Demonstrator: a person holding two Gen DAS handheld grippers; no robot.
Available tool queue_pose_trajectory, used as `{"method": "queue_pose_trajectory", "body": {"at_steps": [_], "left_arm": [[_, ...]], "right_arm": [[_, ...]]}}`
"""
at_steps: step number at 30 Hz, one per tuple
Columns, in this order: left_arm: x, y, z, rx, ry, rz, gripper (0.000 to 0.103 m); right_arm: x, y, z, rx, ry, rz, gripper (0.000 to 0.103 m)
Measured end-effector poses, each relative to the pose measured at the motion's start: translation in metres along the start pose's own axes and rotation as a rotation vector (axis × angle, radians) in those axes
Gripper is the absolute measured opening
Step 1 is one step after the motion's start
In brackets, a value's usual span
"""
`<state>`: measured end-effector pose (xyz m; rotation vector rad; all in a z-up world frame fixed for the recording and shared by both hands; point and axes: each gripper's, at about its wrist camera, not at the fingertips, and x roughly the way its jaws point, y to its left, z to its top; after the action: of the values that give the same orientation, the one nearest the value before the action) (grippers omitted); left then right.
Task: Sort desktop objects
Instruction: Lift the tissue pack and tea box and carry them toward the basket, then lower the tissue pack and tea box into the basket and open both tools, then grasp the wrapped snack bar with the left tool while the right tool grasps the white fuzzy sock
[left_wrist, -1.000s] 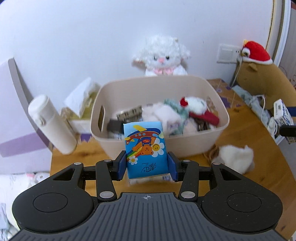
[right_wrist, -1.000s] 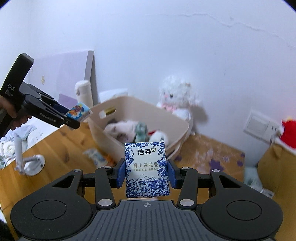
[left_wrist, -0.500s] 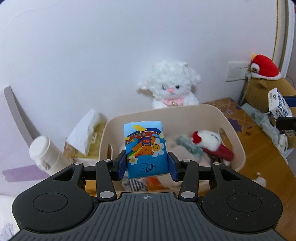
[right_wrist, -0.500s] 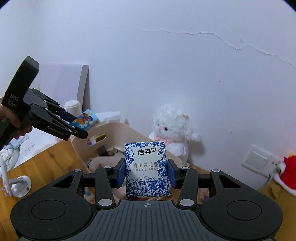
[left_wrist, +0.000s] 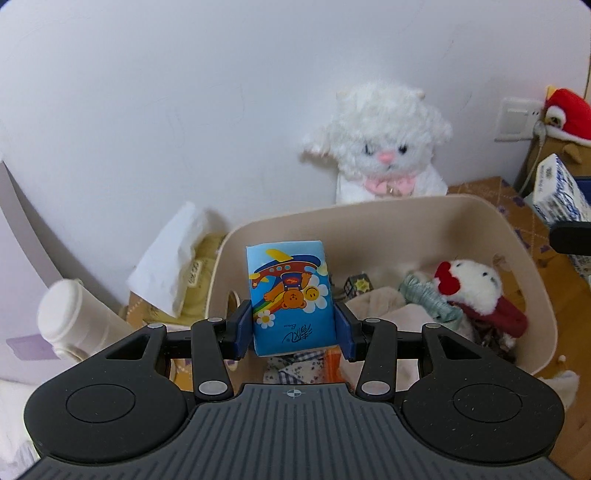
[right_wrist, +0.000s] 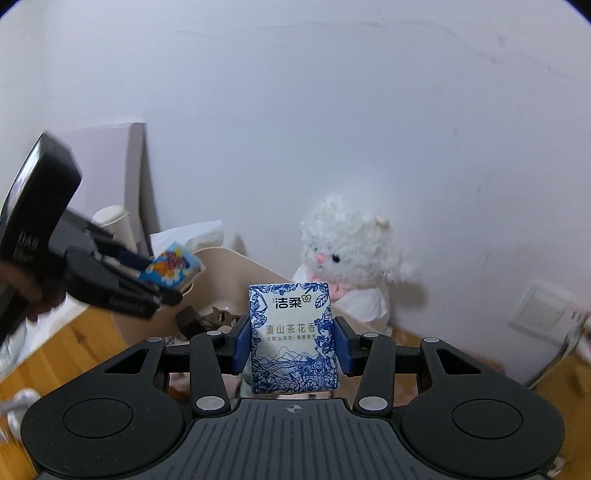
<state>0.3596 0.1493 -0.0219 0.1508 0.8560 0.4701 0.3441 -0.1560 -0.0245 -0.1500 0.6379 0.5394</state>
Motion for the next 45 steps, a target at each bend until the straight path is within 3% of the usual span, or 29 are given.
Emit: {"method": "queue_pose_trajectory", "body": {"at_steps": [4, 17, 18, 22, 24, 26, 28, 33, 38, 45], "left_arm": [[0.022, -0.001, -0.009, -0.006, 0.07, 0.054, 0.047], [0.047, -0.004, -0.02, -0.006, 0.151, 0.005, 0.047], [0.045, -0.005, -0.02, 0.001, 0.149, 0.0, 0.048], [0.041, 0.0, -0.017, -0.023, 0.158, -0.032, 0.051], [0.037, 0.004, -0.015, -0.038, 0.143, -0.034, 0.063], [0.031, 0.007, -0.014, -0.043, 0.123, -0.025, 0.075], [0.025, 0.009, -0.014, -0.033, 0.103, -0.015, 0.079], [0.012, 0.007, -0.018, 0.039, 0.077, 0.007, 0.081], [-0.006, 0.008, -0.031, 0.101, 0.054, -0.034, 0.082], [-0.028, 0.011, -0.053, 0.107, 0.06, -0.157, 0.082]], "right_arm": [[0.023, 0.002, -0.003, 0.049, 0.059, -0.013, 0.044], [0.068, 0.02, -0.027, 0.019, 0.241, -0.014, 0.044], [0.067, 0.021, -0.028, 0.014, 0.243, -0.015, 0.053], [0.058, 0.018, -0.025, 0.004, 0.216, -0.013, 0.06], [0.049, 0.015, -0.023, 0.02, 0.191, -0.011, 0.075], [0.038, 0.012, -0.021, 0.02, 0.154, -0.012, 0.08], [0.029, 0.011, -0.02, 0.021, 0.136, -0.018, 0.082], [0.0, 0.001, -0.025, 0.04, 0.08, -0.044, 0.101], [-0.019, -0.012, -0.041, 0.073, 0.081, -0.058, 0.103], [-0.039, -0.02, -0.075, 0.031, 0.13, -0.054, 0.103]]}}
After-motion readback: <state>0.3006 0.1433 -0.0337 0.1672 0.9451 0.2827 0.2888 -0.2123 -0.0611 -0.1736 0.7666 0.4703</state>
